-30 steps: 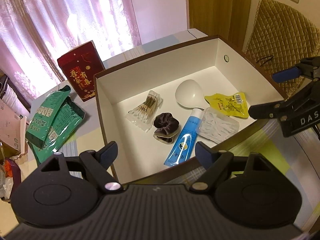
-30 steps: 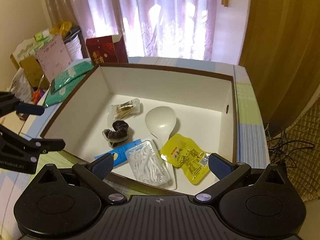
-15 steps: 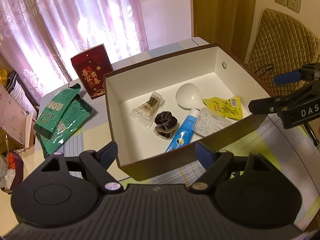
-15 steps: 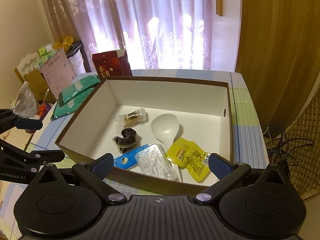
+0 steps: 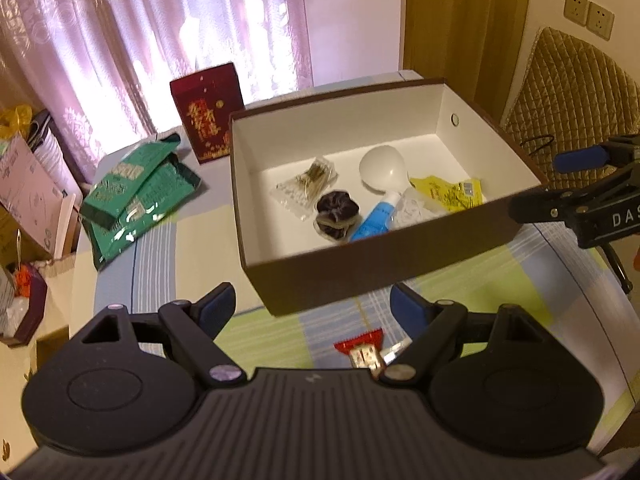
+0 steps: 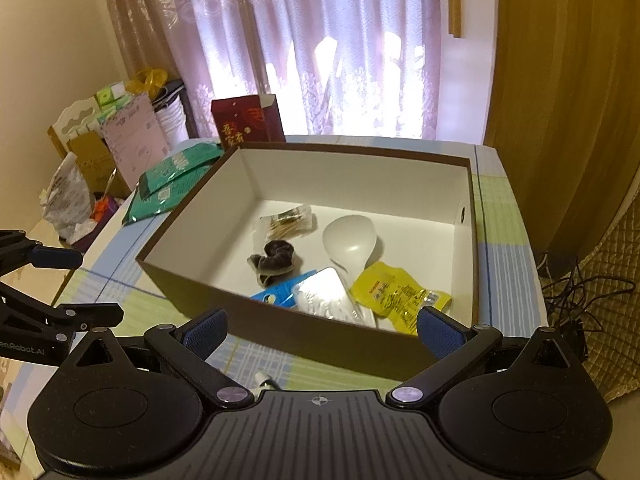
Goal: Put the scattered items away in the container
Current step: 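Move both tools back toward the pill bottle and hair clip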
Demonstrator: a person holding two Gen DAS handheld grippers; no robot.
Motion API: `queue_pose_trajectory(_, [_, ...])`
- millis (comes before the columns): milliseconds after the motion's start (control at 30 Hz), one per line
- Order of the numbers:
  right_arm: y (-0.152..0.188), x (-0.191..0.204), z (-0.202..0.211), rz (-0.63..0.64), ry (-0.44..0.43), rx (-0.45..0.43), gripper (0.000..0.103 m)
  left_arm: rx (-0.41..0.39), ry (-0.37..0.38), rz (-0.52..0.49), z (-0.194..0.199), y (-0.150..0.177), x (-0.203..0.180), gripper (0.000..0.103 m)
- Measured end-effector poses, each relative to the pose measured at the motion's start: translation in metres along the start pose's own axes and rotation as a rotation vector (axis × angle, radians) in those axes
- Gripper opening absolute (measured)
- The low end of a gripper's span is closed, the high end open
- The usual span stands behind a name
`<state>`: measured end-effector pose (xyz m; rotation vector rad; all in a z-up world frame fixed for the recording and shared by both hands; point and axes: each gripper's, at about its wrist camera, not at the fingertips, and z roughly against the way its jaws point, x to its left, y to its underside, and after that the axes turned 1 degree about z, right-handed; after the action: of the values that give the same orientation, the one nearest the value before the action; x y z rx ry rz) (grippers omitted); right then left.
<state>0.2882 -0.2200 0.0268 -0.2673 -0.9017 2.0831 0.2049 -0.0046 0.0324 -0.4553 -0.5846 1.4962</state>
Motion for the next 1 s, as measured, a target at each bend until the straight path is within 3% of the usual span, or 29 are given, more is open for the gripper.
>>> queue_pose_trajectory(367, [0.021,0.002,-0.003,0.011,-0.032,0.015,0.103,0.033,0.035,-0.001,0.0,0.031,-0.004,0.082])
queue_pose_trajectory(567, [0.044,-0.001,-0.001,0.019,-0.097,-0.006,0.103,0.061,0.068,-0.009,-0.004,0.057,-0.007,0.082])
queue_pose_trajectory(867, [0.073,-0.001,-0.004,0.045,-0.11,0.042,0.103,0.091,0.102,-0.039,-0.007,0.082,-0.009,0.08])
queue_pose_trajectory(1000, [0.086,-0.003,-0.008,0.038,-0.114,0.079,0.103,0.116,0.13,-0.06,-0.013,0.095,-0.011,0.073])
